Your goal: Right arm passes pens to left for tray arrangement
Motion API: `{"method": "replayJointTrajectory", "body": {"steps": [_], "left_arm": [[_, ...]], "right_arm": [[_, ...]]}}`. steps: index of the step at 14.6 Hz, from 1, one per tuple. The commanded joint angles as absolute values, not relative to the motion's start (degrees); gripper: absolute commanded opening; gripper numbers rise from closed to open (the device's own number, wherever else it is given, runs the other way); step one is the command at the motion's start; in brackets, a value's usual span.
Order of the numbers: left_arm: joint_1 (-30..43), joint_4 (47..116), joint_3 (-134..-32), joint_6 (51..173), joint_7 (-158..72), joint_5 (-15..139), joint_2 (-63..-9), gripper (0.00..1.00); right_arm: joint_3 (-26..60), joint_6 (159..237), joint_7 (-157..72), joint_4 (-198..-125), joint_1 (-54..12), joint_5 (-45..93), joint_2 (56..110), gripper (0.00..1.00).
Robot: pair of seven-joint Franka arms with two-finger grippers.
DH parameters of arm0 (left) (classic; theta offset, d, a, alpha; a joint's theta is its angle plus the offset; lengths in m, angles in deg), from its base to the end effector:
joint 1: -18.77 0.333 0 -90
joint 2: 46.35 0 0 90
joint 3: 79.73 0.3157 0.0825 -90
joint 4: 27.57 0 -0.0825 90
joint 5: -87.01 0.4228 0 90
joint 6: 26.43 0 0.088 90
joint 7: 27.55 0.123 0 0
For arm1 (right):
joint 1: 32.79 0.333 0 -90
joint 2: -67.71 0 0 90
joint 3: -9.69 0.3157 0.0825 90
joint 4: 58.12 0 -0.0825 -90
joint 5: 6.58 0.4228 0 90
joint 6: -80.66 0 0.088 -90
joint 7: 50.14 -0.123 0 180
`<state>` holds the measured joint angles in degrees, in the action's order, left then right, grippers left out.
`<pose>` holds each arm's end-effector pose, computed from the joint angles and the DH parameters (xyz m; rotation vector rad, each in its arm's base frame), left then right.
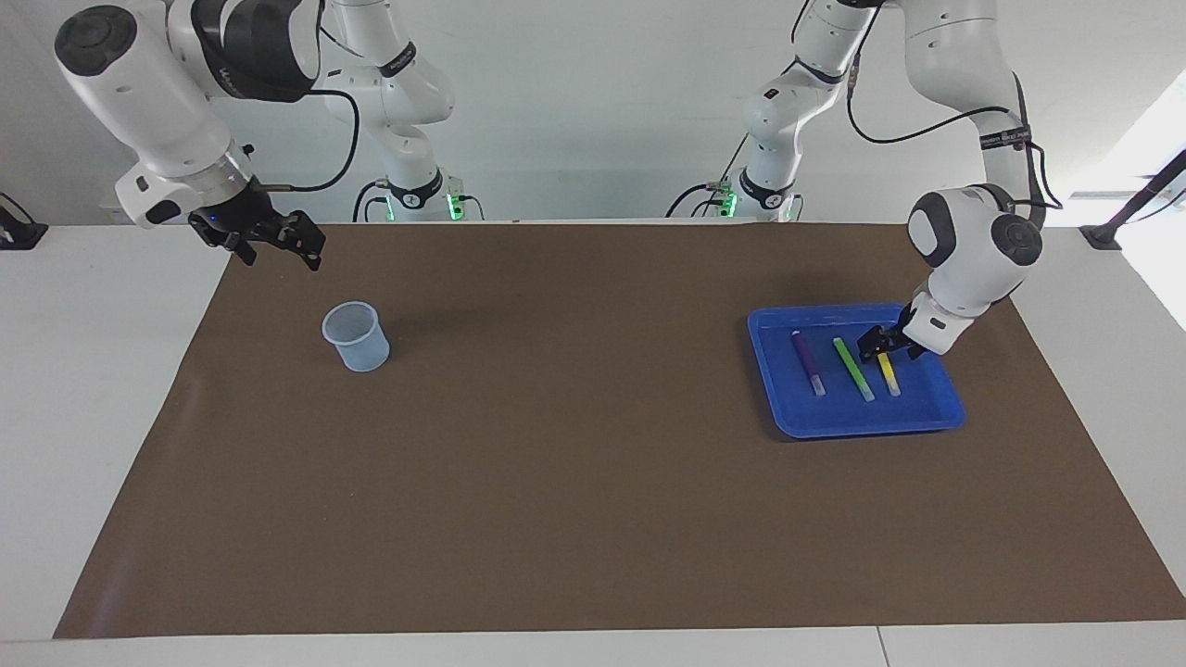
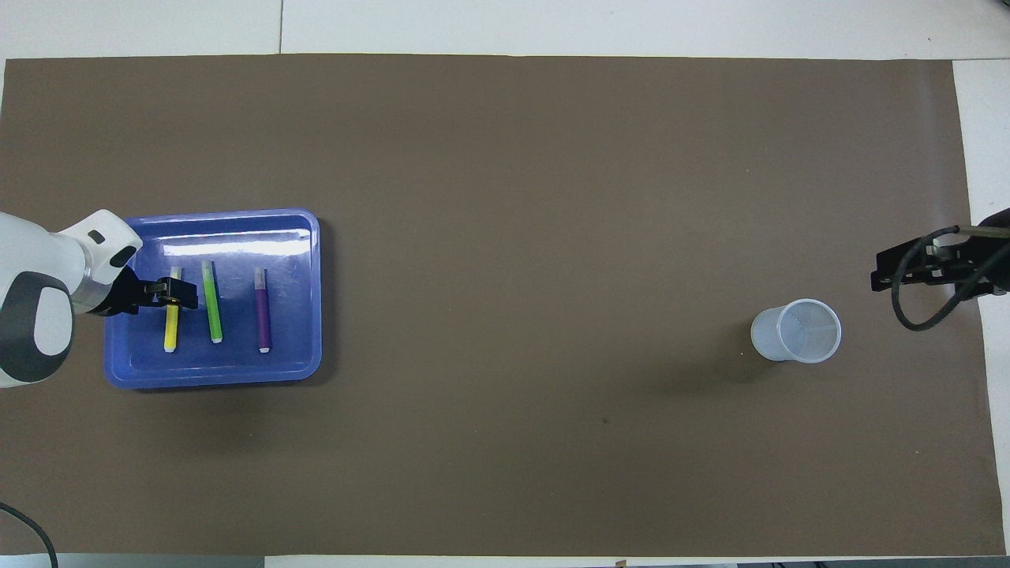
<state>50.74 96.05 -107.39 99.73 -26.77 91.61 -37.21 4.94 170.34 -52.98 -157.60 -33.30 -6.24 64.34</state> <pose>0.5705 0.0461 0.2831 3.1223 0.0199 -0.1478 0.5643 -0.0522 0.5578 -3.1157 0.2204 0.1754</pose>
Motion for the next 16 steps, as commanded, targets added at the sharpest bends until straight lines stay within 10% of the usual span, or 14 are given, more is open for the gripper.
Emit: {"method": "replayJointTrajectory", "body": {"steps": [1, 16], "left_arm": [[47.0, 91.8, -107.3, 95.1, -30.9, 92.5, -36.9, 1.0], [31.1, 70.3, -104.5, 61.1, -40.4, 91.7, -43.5, 1.0]], "right_arm": [[4.2, 169.2, -51.7, -155.1, -33.8, -5.9, 65.2, 1.0], [4.9, 169.4, -52.0, -155.9, -34.1, -5.3, 64.5, 1.0]]}}
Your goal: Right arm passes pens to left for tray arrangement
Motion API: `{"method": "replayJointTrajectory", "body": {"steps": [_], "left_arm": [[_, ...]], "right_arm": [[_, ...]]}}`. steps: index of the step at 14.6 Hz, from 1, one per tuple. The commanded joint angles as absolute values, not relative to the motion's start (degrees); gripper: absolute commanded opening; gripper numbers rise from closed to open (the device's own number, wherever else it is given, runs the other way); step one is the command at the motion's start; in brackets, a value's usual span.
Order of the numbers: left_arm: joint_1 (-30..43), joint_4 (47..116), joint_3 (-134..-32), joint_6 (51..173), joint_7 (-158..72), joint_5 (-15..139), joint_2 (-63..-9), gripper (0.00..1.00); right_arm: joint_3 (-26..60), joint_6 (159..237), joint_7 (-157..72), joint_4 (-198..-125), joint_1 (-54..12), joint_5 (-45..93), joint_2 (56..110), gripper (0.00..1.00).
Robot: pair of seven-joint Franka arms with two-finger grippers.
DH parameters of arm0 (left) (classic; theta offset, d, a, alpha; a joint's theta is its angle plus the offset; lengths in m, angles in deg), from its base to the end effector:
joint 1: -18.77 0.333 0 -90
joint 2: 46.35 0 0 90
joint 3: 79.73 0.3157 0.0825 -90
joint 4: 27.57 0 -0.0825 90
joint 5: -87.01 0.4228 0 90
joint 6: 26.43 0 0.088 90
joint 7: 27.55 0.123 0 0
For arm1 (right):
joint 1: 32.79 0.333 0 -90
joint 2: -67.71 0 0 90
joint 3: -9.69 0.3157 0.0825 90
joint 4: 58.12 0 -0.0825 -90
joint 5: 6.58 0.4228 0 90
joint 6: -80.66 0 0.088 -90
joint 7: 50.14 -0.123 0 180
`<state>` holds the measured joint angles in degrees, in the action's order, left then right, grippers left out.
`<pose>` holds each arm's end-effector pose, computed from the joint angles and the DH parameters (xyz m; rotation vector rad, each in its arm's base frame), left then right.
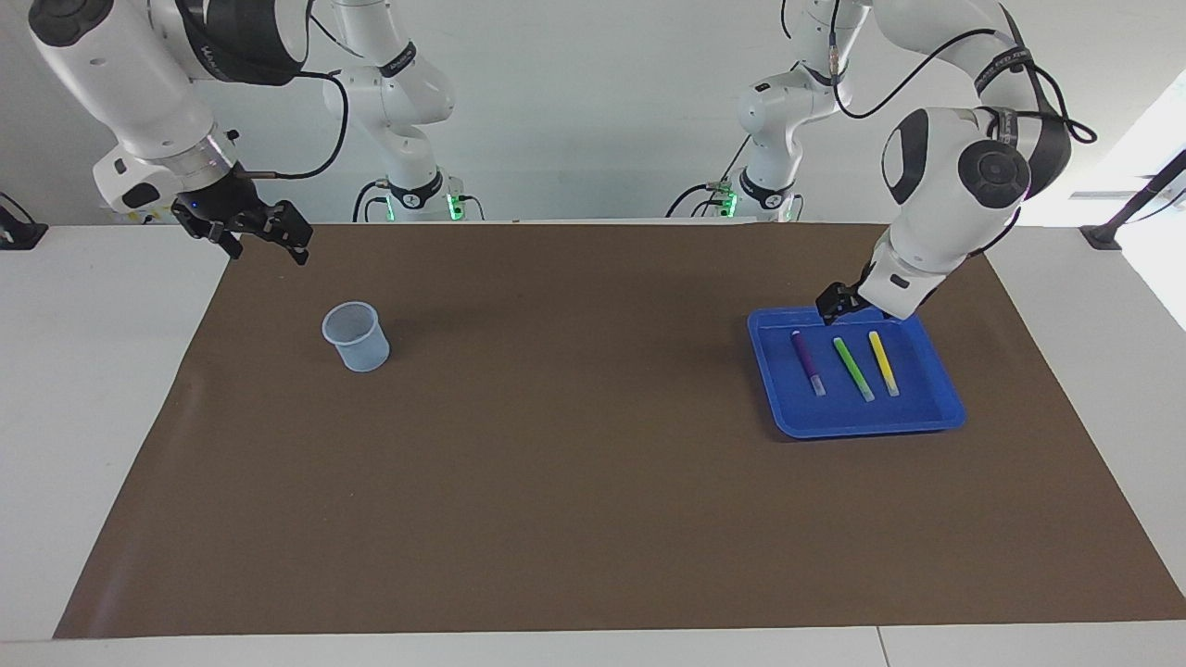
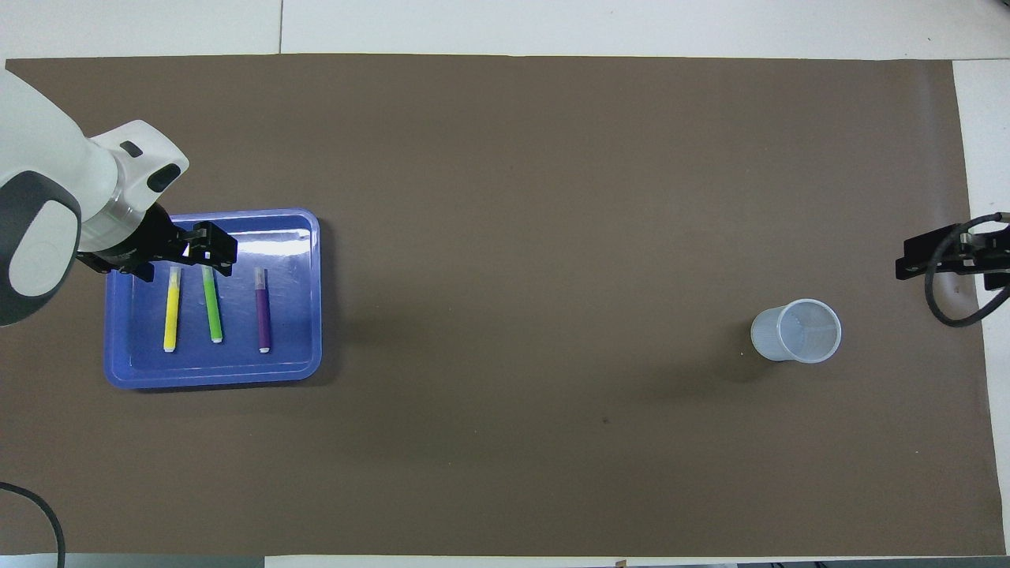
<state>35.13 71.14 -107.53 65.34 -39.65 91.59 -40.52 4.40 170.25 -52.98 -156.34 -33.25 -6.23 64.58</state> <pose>0.5927 -0.1017 0.4798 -3.0522 0.0035 0.3061 0.5666 -0.0574 0.5664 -3.1157 0.2338 0.1500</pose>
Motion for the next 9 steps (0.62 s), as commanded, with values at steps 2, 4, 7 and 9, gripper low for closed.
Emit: {"method": "replayJointTrajectory", "body": {"steps": [2, 4, 7, 9], "left_arm": [[24.5, 70.8, -99.6, 58.8, -40.1, 91.2, -46.5, 1.0], [21.6, 72.1, -97.0, 57.8, -39.9, 91.0, -48.2, 1.0], [18.2, 66.3, -93.3, 57.2, -40.4, 88.4, -47.3, 1.0], [16.8, 60.8, -92.4, 52.5, -40.5, 88.4, -45.7, 1.0]], "right_arm": [[4.9, 169.4, -52.0, -155.9, -34.0, -5.3, 64.5, 1.0], [4.9, 169.4, -52.0, -155.9, -34.1, -5.3, 64.5, 1.0], [4.9, 169.4, -52.0, -155.9, -34.1, -5.3, 64.5, 1.0], [4.9, 169.4, -52.0, -155.9, -34.1, -5.3, 64.5, 1.0]]}}
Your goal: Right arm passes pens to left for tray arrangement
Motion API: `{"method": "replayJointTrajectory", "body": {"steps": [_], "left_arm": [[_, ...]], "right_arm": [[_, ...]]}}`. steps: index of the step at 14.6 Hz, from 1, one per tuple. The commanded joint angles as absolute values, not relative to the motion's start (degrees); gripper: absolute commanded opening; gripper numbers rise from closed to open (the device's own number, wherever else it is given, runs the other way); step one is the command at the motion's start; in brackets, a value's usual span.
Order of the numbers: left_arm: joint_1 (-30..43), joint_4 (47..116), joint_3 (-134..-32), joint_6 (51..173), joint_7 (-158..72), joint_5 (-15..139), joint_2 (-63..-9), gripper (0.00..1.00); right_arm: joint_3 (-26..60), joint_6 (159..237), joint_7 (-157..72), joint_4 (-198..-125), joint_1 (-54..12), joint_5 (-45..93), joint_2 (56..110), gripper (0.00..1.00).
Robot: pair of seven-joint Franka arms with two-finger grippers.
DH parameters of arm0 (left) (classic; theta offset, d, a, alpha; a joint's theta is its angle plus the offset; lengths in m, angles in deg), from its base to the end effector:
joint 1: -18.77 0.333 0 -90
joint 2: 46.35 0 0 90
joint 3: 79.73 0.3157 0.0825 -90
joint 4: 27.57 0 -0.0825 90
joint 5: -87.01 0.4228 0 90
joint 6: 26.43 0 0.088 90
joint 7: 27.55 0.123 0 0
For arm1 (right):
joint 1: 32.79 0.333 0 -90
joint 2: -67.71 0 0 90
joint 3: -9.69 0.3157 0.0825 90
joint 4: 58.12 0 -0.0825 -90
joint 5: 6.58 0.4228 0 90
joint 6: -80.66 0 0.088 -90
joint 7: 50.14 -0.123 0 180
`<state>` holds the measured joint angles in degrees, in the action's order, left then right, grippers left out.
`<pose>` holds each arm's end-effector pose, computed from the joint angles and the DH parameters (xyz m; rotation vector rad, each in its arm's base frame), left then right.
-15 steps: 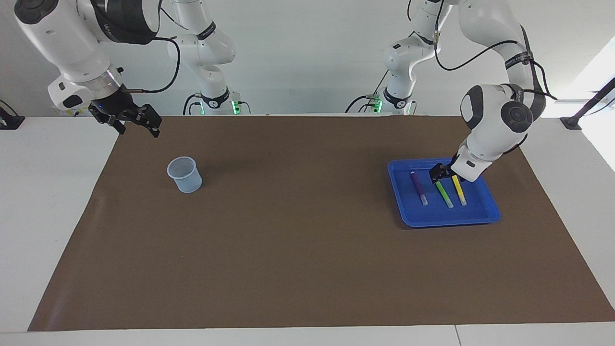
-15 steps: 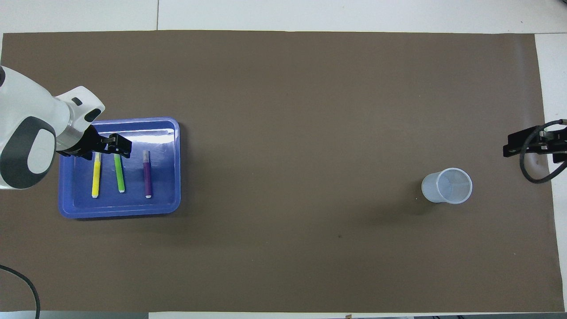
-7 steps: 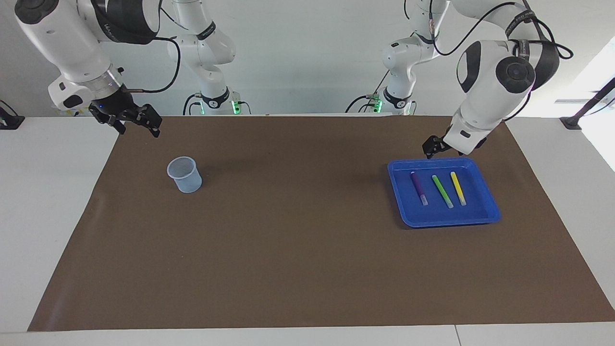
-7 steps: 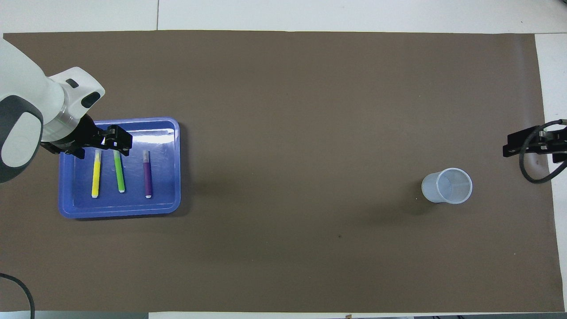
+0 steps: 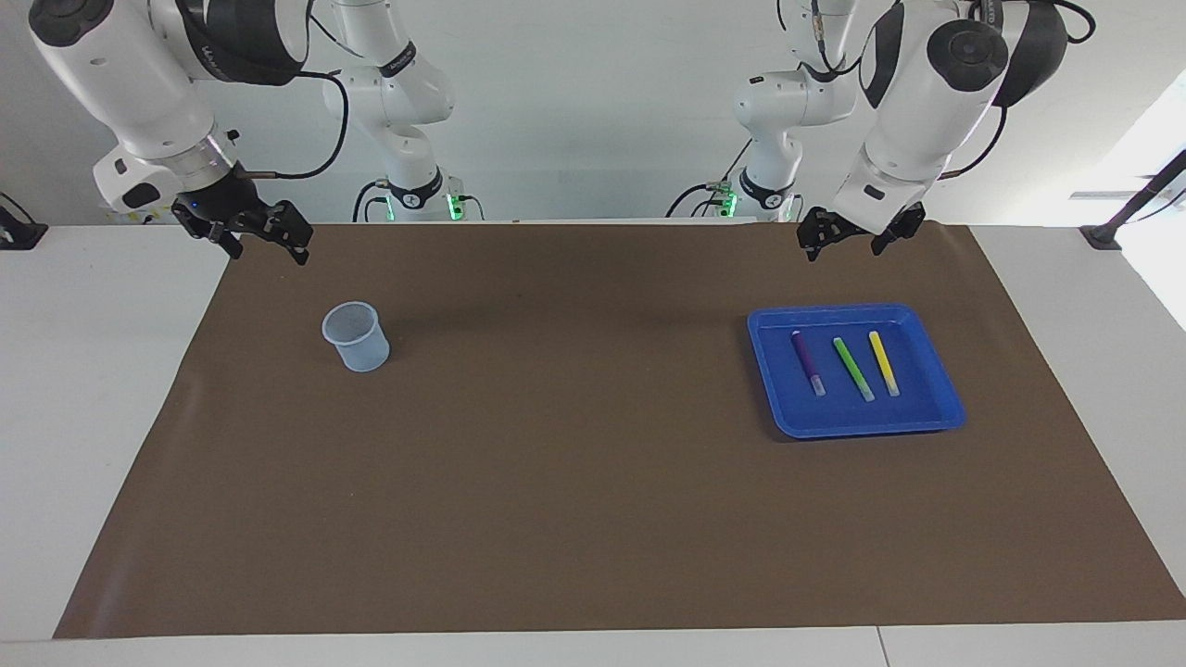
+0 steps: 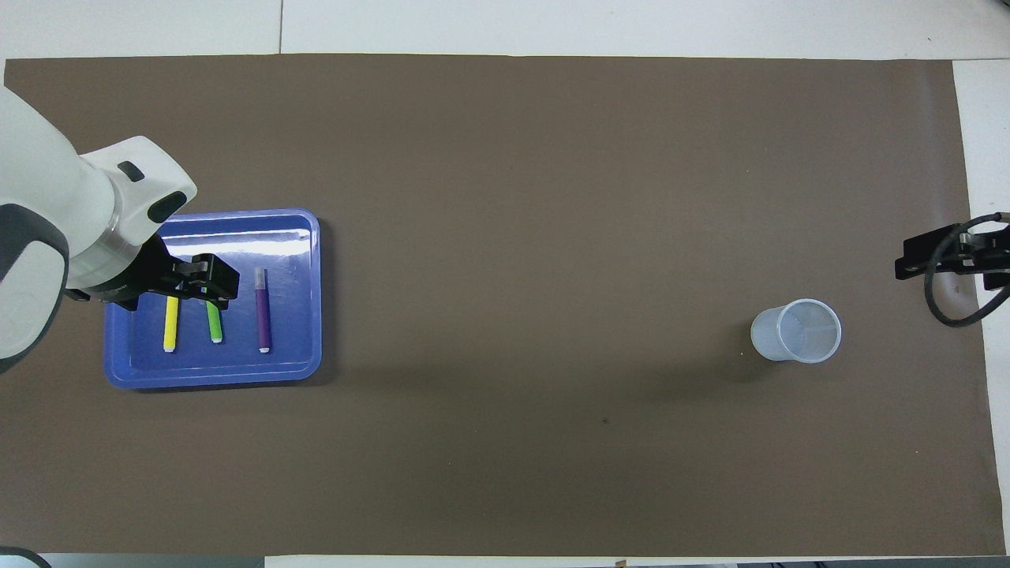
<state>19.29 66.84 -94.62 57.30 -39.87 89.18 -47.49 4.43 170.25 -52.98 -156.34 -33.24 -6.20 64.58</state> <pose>0.5527 -0.1377 0.5724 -3.0519 0.0524 0.2336 0.5666 -0.0569 0.5664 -3.1153 0.2327 0.1499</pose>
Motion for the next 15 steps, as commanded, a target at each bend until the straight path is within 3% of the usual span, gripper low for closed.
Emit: {"method": "replayJointTrajectory", "body": {"steps": [1, 4, 8, 15], "left_arm": [[16.1, 58.9, -92.4, 49.7, -40.5, 88.5, -45.3, 1.0], [12.0, 60.6, -87.7, 47.1, -39.8, 88.4, -47.1, 1.0], [10.8, 68.5, -82.8, 58.1, -40.5, 82.8, -50.0, 1.0], [10.0, 59.1, -83.5, 51.1, -39.8, 86.7, -45.6, 1.0]], "right_arm": [[4.9, 169.4, -52.0, -155.9, -34.1, -5.3, 64.5, 1.0], [4.9, 169.4, -52.0, -155.9, -34.1, -5.3, 64.5, 1.0], [4.9, 169.4, -52.1, -155.9, -34.1, -5.3, 64.5, 1.0], [4.9, 169.4, -52.1, -155.9, -34.1, -5.3, 64.5, 1.0]]}}
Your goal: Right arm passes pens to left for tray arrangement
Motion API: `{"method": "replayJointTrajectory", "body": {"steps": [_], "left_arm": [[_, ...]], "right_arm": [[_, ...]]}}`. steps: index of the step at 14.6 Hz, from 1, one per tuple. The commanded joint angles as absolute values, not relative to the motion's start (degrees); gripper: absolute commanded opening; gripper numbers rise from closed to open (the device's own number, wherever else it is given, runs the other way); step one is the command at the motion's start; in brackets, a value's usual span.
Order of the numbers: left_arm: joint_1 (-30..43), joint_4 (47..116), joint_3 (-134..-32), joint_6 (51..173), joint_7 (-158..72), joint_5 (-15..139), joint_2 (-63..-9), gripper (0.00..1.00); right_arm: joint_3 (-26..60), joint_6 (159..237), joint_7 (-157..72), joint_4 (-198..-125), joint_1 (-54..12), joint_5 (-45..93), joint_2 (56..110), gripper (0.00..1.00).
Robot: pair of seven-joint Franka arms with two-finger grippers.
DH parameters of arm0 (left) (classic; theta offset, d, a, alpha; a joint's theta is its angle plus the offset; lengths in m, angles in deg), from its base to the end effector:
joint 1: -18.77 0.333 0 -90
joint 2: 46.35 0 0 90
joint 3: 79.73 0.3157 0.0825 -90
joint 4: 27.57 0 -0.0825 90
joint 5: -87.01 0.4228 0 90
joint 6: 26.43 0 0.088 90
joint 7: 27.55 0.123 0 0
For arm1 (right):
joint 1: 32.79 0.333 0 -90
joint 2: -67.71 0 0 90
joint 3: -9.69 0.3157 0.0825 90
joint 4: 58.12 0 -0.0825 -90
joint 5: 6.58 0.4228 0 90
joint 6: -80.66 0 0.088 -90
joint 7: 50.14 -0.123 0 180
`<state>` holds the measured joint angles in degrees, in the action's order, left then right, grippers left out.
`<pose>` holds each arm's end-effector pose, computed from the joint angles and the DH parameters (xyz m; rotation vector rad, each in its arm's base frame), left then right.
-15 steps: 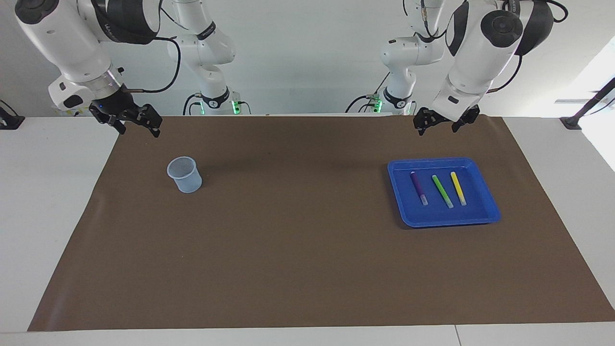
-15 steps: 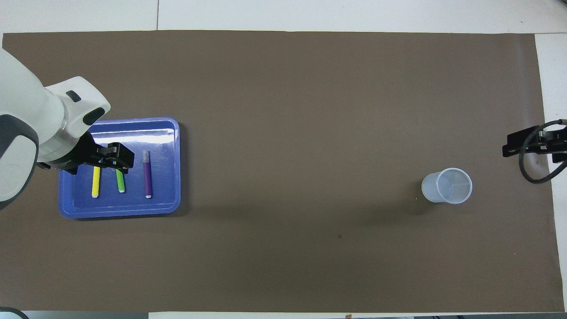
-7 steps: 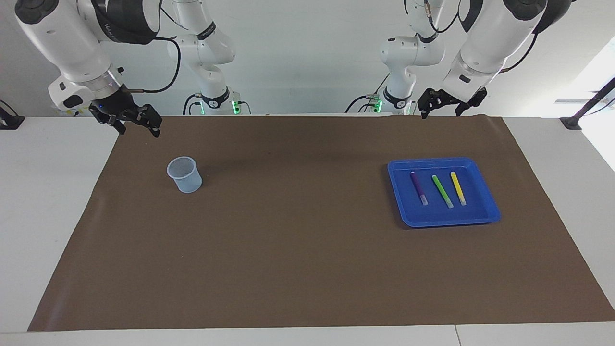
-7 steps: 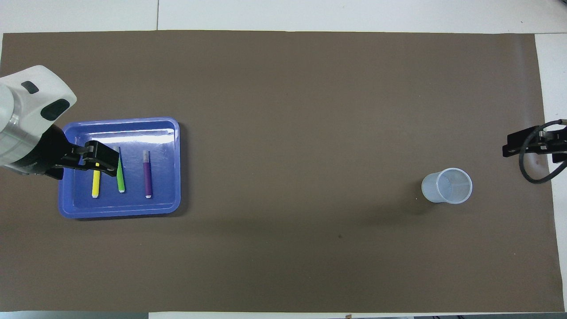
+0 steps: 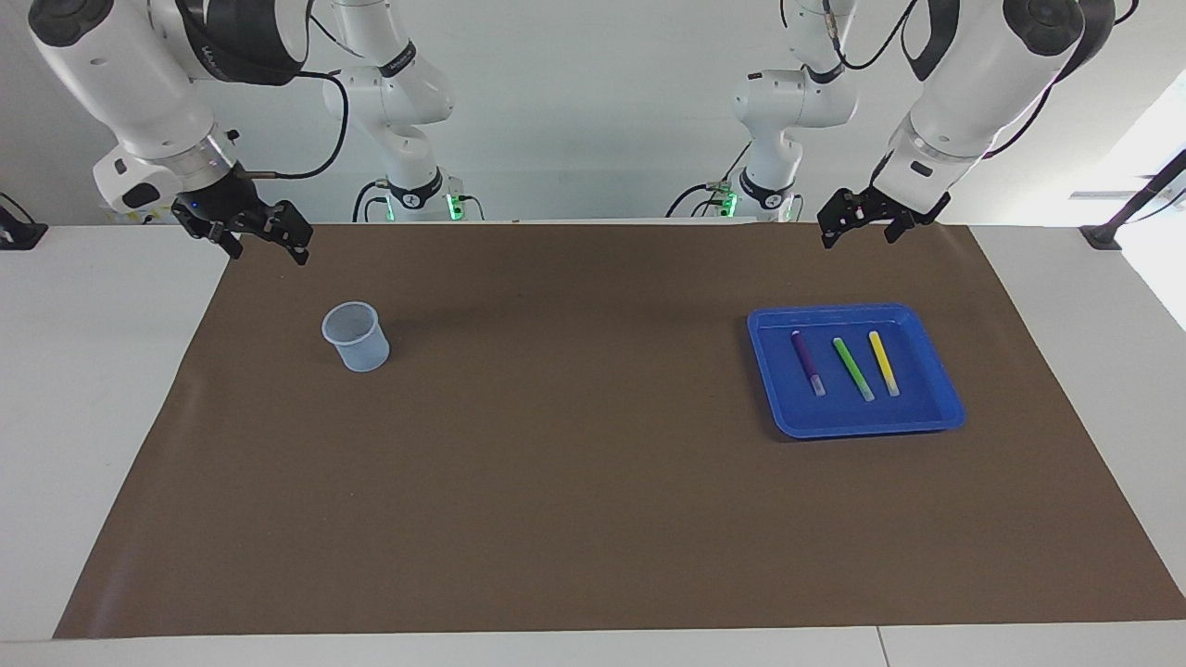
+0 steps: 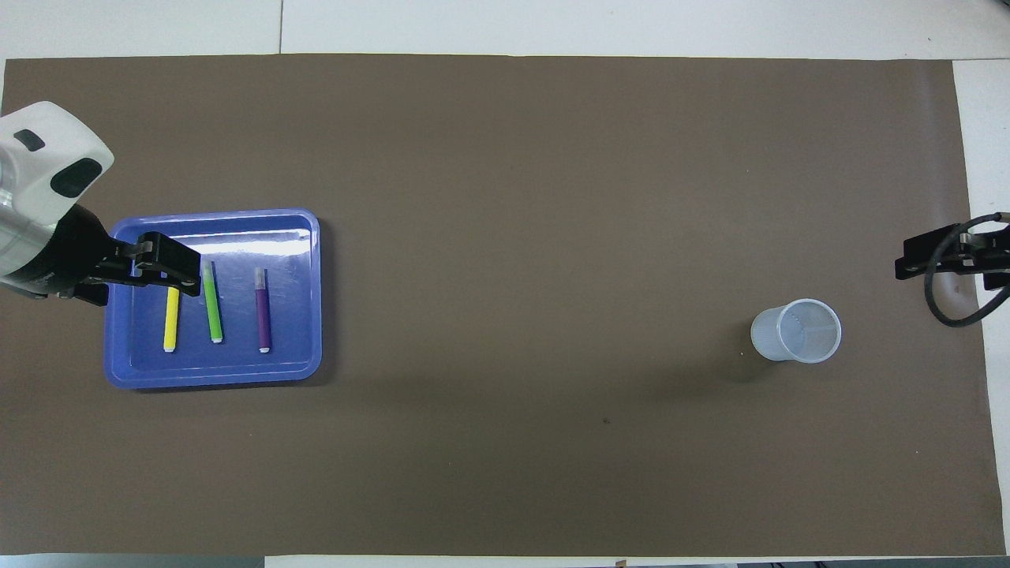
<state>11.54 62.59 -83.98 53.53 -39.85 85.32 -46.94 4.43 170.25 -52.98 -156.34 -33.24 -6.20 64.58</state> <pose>0.5555 -0.1171 0.5993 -3.1237 -0.0182 0.2662 0.5666 -0.0569 0.5664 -3.1153 0.2327 0.1499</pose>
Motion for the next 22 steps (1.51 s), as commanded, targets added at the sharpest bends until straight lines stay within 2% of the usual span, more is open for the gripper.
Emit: {"method": "replayJointTrajectory", "body": {"steps": [1, 22], "left_arm": [[9.7, 59.4, -83.3, 51.3, -39.8, 86.6, -45.7, 1.0], [12.3, 61.8, -83.1, 57.7, -40.3, 86.5, -46.8, 1.0]], "right_arm": [[4.9, 169.4, -52.0, -155.9, -34.1, -5.3, 64.5, 1.0], [4.9, 169.4, -52.0, -155.9, -34.1, -5.3, 64.5, 1.0]]}}
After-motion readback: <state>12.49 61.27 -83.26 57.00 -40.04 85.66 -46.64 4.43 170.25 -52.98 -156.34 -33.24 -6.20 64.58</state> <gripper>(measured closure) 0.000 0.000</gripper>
